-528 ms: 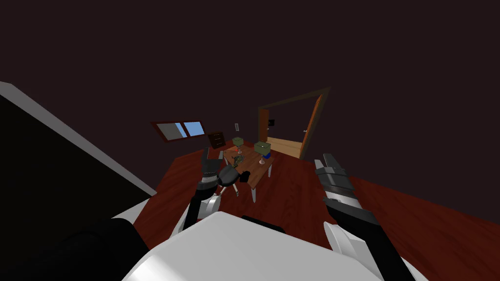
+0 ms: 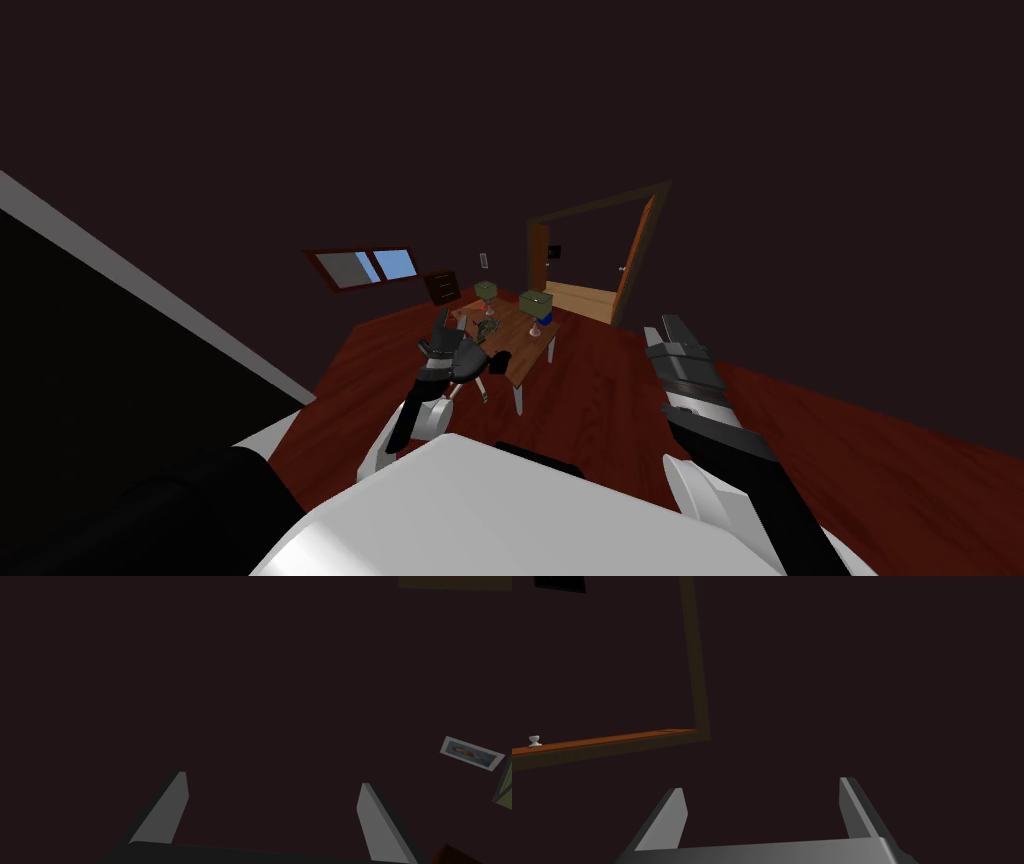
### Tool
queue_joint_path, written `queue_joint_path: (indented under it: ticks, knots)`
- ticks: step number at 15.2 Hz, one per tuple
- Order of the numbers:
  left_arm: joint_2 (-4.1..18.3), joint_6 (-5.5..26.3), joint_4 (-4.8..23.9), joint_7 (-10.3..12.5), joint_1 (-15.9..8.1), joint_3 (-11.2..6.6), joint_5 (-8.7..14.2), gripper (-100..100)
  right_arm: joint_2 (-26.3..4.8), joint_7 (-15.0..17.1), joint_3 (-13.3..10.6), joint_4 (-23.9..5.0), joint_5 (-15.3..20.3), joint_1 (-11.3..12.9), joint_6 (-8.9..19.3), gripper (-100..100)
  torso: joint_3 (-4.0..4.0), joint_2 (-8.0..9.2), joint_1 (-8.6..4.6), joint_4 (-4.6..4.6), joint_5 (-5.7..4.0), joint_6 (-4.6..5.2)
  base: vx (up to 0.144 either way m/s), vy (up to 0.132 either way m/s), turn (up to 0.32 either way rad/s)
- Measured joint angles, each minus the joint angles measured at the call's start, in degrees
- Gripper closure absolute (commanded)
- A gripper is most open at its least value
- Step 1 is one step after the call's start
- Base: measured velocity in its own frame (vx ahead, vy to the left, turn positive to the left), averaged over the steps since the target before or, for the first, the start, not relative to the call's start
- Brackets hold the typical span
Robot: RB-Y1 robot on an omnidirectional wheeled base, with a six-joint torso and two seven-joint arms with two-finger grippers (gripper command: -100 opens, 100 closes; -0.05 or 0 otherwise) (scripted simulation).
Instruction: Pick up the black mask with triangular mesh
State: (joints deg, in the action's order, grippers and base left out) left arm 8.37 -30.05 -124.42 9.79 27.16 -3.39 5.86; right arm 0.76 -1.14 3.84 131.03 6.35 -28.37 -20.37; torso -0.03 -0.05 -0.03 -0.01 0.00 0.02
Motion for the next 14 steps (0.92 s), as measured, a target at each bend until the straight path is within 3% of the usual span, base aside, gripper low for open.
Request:
queue_joint_path:
  ticks: [7, 14]
  knots:
    - [2.7, 5.1, 8.0, 0.6, -3.0, 0.91, 2.0, -100, 0.0, 0.0, 0.0, 0.0, 0.0, 0.0, 0.0, 0, 0.0, 0.0, 0.03, 0.0, 0.01, -0.01, 0.006, -0.006, -0.024]
    - [3.7, 9.8, 14.5, 0.8, -5.4, 1.81, 3.6, -100, 0.0, 0.0, 0.0, 0.0, 0.0, 0.0, 0.0, 0, 0.0, 0.0, 0.04, 0.0, 0.01, -0.02, 0.008, -0.002, -0.02]
